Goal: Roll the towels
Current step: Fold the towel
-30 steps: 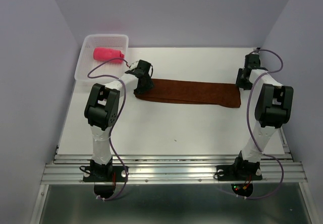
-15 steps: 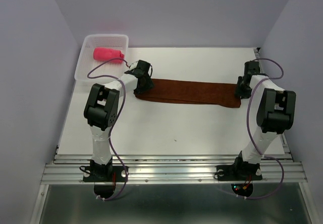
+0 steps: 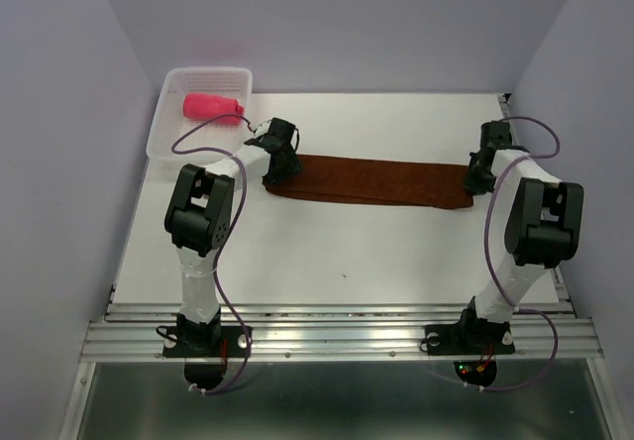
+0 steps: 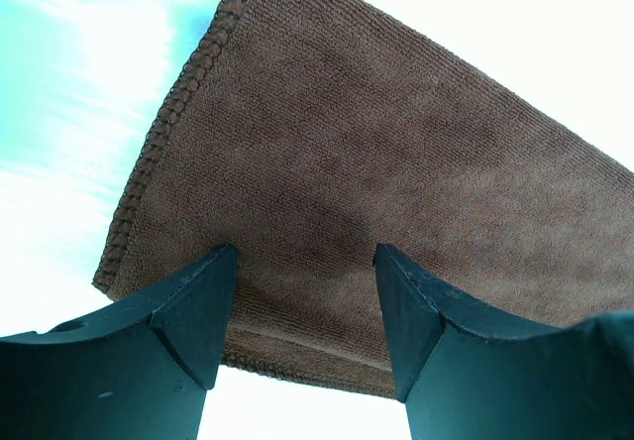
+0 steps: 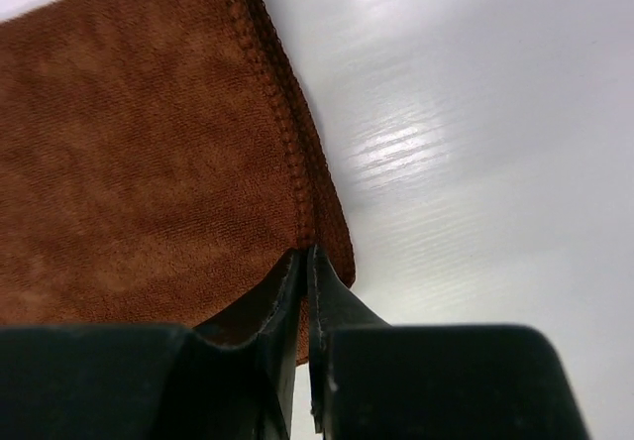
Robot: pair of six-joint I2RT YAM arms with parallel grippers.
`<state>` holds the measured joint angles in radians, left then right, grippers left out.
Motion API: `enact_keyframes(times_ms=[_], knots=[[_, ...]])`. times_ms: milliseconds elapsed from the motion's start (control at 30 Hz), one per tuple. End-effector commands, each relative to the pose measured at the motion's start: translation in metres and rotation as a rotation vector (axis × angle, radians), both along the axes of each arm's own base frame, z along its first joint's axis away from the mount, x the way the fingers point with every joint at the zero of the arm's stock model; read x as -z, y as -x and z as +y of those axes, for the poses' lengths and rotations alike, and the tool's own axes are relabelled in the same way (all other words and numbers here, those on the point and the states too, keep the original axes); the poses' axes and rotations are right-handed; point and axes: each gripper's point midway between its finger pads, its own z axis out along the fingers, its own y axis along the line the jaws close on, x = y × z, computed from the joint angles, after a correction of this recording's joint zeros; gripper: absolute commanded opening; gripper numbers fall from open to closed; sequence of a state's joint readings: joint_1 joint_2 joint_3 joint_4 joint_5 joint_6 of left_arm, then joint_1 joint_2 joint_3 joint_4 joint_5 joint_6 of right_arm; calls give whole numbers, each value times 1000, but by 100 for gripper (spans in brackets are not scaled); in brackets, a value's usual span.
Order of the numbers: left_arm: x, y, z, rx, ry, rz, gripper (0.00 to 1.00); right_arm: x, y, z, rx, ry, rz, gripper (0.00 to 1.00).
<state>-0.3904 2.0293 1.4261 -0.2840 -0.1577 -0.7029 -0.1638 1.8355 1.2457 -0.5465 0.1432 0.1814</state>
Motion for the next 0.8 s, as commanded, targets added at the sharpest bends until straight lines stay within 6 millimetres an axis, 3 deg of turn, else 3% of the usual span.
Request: enact_keyframes(times_ms=[0, 133, 233, 433, 467, 533, 600, 633, 667, 700, 733, 767], knots=[[9, 16, 9, 3, -18, 54, 69, -43, -14, -10, 24, 47, -114, 10], [9, 16, 10, 2, -16, 53, 69, -49, -13, -17, 39, 84, -114, 9], [8, 16, 10, 3, -15, 53, 69, -43, -12, -21, 34, 104, -91, 9], [5, 20, 0, 38, 26, 62, 69, -11, -9, -23, 26, 109, -7, 17], [2, 20, -1, 43, 34, 54, 69, -9, -8, -24, 27, 111, 1, 25], [-6, 22, -3, 59, 46, 47, 69, -6, -8, -24, 36, 112, 8, 31], [-16, 23, -7, 79, 58, 31, 69, -7, -10, -24, 40, 111, 2, 47], [-21, 24, -7, 84, 61, 22, 70, -11, -11, -24, 42, 111, -11, 62], [-34, 24, -8, 92, 70, -4, 70, -14, -12, -23, 40, 102, -22, 66], [-40, 25, -9, 92, 73, -15, 78, -18, -15, -21, 43, 92, -38, 66], [-46, 27, -9, 98, 76, -25, 96, -21, -17, -20, 45, 84, -56, 68], [-57, 27, -10, 100, 83, -46, 98, -27, -19, -15, 40, 63, -82, 68]])
